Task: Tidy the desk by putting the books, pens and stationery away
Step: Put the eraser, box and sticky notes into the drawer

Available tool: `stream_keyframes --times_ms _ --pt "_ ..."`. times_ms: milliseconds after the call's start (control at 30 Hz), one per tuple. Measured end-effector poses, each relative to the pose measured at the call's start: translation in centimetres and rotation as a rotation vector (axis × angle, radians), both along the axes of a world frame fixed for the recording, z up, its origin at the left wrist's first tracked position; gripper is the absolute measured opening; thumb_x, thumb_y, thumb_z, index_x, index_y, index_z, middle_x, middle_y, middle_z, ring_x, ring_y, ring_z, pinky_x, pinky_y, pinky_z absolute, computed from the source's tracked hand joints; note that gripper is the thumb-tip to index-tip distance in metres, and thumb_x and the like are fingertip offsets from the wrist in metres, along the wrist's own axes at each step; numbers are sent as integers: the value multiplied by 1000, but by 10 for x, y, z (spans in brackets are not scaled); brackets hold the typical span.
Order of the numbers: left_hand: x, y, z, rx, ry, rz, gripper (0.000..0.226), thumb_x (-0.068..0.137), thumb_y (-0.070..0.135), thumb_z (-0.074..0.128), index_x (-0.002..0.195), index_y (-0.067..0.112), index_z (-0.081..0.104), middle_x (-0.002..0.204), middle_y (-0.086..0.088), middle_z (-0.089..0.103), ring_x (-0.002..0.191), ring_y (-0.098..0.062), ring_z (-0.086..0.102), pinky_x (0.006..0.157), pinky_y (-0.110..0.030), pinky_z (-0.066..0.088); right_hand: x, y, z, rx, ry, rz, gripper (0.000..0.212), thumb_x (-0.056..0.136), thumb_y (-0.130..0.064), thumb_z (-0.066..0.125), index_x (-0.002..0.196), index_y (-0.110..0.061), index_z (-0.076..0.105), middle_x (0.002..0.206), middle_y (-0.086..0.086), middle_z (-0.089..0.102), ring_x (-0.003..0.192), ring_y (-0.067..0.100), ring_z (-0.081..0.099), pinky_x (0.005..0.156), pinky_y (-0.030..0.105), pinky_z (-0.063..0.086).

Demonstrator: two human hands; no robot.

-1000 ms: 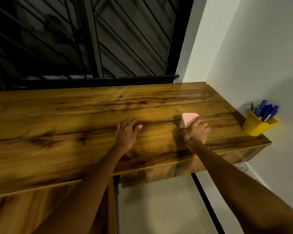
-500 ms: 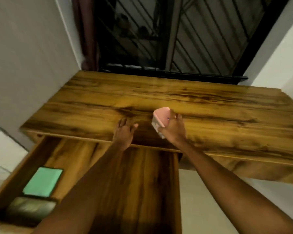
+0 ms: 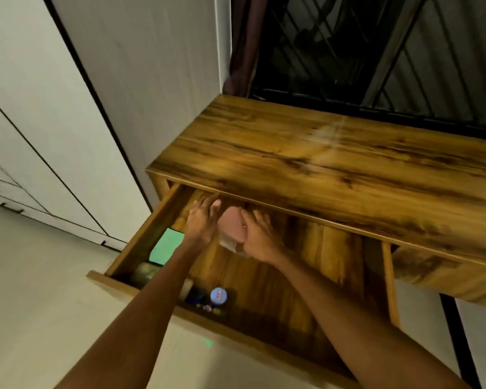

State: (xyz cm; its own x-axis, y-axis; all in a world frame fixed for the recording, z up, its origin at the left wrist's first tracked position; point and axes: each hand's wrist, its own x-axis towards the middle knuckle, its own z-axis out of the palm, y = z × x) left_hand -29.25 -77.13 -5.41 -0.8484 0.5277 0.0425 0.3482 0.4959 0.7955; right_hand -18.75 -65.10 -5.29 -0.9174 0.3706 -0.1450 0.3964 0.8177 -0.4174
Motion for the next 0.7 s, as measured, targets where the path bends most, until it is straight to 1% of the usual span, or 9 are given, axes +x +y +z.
stream_keyframes --times_ms 67,100,200,233,267,333,400,533,700 --pt "-4 -13 -6 8 -20 -1 46 100 44 28 139 25 42 146 -11 41 136 -31 34 112 -48 29 1 -12 -13 -29 -72 48 90 76 -29 73 147 -24 19 148 7 26 136 34 23 109 47 31" --pt "-6 -18 -10 11 -30 -8 47 100 47 27 139 27 42 145 -10 42 135 -31 35 112 -49 30 3 -17 -18 -64 -102 67 86 81 -24 70 149 -20 17 153 9 20 141 35 17 113 48 26" --pt "-5 -28 -15 -9 -59 -20 44 100 44 29 138 27 43 145 -10 40 134 -30 35 111 -45 30 13 -29 -35 -161 -118 131 58 101 -14 37 152 -12 10 160 12 4 148 30 1 121 43 7" --pt "-3 -30 -16 -13 -62 -25 43 101 42 29 139 26 43 146 -9 38 135 -29 33 110 -43 28 12 -34 -38 -167 -105 128 56 102 -15 34 152 -13 9 160 11 4 148 29 1 121 42 7" --pt "-1 -32 -16 -15 -58 -35 43 101 41 30 139 26 42 148 -9 37 136 -28 31 109 -42 27 8 -39 -39 -142 -94 106 61 100 -18 41 152 -17 10 159 11 6 147 31 2 120 44 11" --pt "3 -35 -16 -20 -59 -50 44 100 41 30 141 27 40 150 -7 33 140 -27 25 111 -44 25 -3 -47 -42 -109 -93 92 83 87 -27 65 151 -25 11 155 13 15 143 37 12 114 48 25" --pt "5 -38 -17 -36 -66 -63 44 100 41 30 141 28 39 152 -6 31 143 -27 19 112 -47 22 -9 -55 -43 -52 -91 122 97 77 -32 74 151 -27 11 151 12 21 137 39 21 109 48 31" --pt "9 -43 -18 -30 -73 -91 45 100 42 31 141 26 40 148 -7 36 140 -27 26 112 -47 26 -10 -63 -40 -50 -93 133 106 71 -33 79 151 -23 10 150 12 22 136 37 21 109 49 32" --pt "17 -51 -18 -45 -94 -106 48 97 49 31 139 28 42 148 -7 36 139 -27 29 111 -52 30 -7 -68 -29 -169 -112 147 104 74 -24 76 152 -23 7 156 7 14 143 34 8 113 49 26"
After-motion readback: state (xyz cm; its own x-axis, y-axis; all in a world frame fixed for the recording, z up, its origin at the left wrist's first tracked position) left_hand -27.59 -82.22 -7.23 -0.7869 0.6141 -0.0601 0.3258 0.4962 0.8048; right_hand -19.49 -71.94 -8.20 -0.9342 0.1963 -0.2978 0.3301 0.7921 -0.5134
